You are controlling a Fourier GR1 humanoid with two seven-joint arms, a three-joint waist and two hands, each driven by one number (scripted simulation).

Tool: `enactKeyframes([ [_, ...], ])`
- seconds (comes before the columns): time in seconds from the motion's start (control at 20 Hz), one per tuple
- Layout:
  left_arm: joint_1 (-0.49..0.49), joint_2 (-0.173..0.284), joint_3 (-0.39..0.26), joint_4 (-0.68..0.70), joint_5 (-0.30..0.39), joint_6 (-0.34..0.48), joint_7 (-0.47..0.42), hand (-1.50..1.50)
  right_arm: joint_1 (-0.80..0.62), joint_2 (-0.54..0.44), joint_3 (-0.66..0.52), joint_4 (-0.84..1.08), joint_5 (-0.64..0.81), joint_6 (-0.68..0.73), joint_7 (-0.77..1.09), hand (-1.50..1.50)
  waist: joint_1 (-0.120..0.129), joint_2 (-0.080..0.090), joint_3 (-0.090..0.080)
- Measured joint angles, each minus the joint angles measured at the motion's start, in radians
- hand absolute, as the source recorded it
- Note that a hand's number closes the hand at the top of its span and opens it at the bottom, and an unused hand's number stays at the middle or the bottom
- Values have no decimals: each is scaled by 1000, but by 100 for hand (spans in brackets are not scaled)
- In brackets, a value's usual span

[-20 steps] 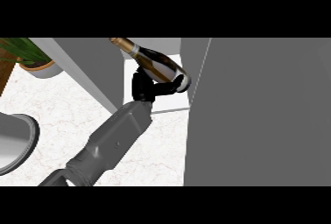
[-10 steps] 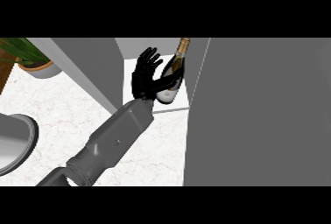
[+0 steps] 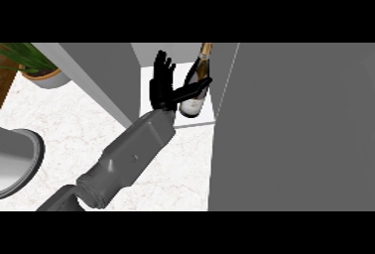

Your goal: Pick up the wine, place it into the cabinet and close the cabinet

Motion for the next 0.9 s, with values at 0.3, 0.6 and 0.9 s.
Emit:
enactKeyframes([
  [0.3,-31,0,-83,19,-32,41,1,-150,9,4,8,-11,-9,-3,10,-150,1,-2,0],
  [0.6,-33,0,-125,-4,-33,51,-25,-150,19,2,-1,-12,-11,0,1,-150,13,-5,0],
  [0.9,-25,0,-143,-52,-8,68,-70,-150,45,-1,-4,-15,-13,8,-9,-150,26,-9,1],
])
